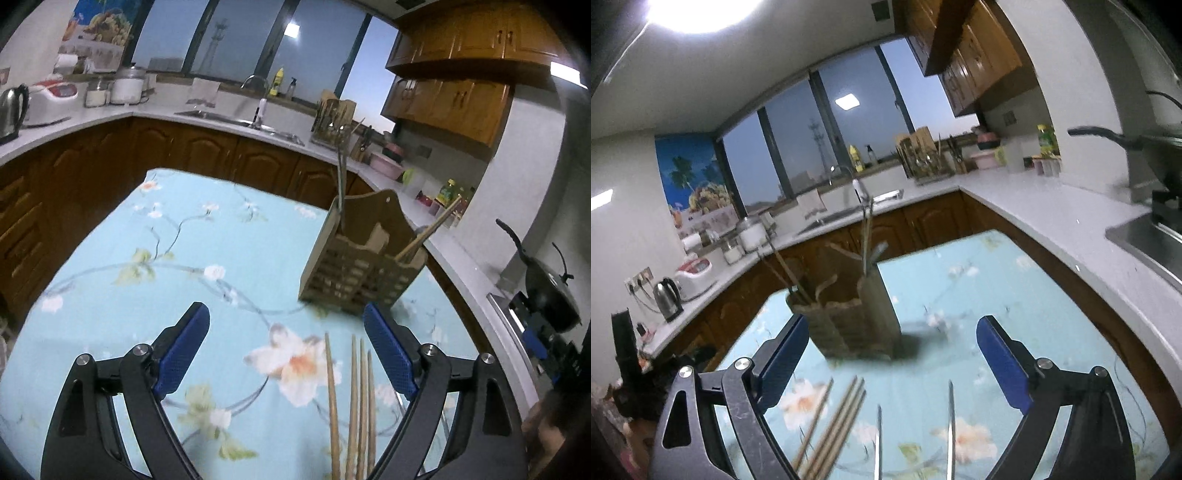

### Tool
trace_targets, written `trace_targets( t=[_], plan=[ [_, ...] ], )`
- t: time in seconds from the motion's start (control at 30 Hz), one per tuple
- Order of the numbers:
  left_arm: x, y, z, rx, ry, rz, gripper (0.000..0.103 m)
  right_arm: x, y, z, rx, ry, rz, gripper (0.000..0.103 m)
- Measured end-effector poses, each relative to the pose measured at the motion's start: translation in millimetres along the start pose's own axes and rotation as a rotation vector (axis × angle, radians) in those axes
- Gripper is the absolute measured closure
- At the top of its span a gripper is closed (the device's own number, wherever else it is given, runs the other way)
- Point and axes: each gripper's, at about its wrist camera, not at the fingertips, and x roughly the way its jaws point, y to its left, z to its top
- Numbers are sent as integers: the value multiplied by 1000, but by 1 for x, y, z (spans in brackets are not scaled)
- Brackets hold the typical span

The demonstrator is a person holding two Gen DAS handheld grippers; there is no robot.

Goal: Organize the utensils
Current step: 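Move both tools back down to the chopsticks on the cloth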

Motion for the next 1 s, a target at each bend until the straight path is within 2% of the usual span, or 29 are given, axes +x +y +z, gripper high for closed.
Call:
trace_targets(
  t=[0.33,0.83,1.0],
  plan=[
    [8,9,-30,1,88,19,15,8,-7,-38,-3,110,-18,10],
    [39,-9,-32,73,192,15,16,43,-12,-54,-56,261,-61,10],
    [52,-15,-31,100,223,13,16,55,-15,-55,-55,294,-70,16]
  ],
)
